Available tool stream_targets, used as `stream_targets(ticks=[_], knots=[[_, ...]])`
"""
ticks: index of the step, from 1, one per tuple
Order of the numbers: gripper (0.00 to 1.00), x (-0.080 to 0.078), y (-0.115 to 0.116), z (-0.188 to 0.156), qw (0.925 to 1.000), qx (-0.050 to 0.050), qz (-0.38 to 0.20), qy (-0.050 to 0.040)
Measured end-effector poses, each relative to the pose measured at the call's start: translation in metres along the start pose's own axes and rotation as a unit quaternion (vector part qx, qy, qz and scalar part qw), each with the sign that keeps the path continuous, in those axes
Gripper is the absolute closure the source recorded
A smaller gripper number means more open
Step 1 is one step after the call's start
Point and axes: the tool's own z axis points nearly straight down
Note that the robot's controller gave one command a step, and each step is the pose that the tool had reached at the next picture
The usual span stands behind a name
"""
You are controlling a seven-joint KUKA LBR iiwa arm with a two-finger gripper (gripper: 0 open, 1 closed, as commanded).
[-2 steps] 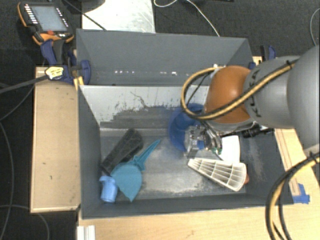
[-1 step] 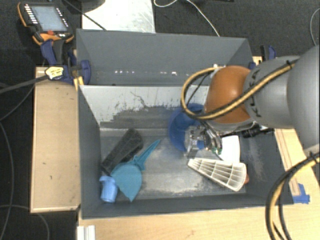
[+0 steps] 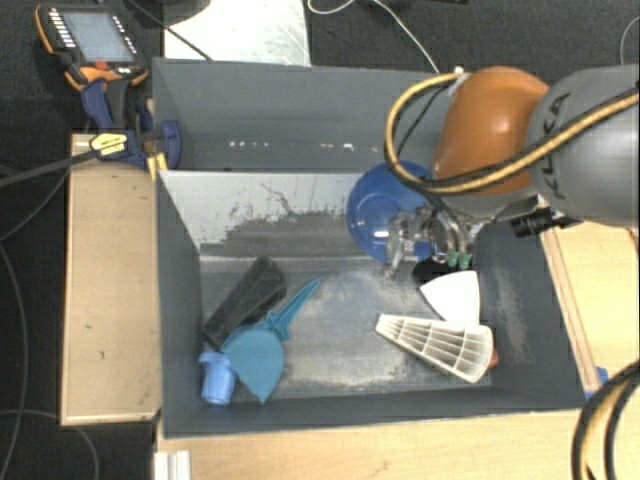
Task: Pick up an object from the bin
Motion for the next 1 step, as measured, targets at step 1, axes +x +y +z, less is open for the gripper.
stream_targets(ticks=[1], knots=[[1.00, 0.0048, -0.0067, -0.0518, 0.9994, -0.001, 0.034, -0.0043]])
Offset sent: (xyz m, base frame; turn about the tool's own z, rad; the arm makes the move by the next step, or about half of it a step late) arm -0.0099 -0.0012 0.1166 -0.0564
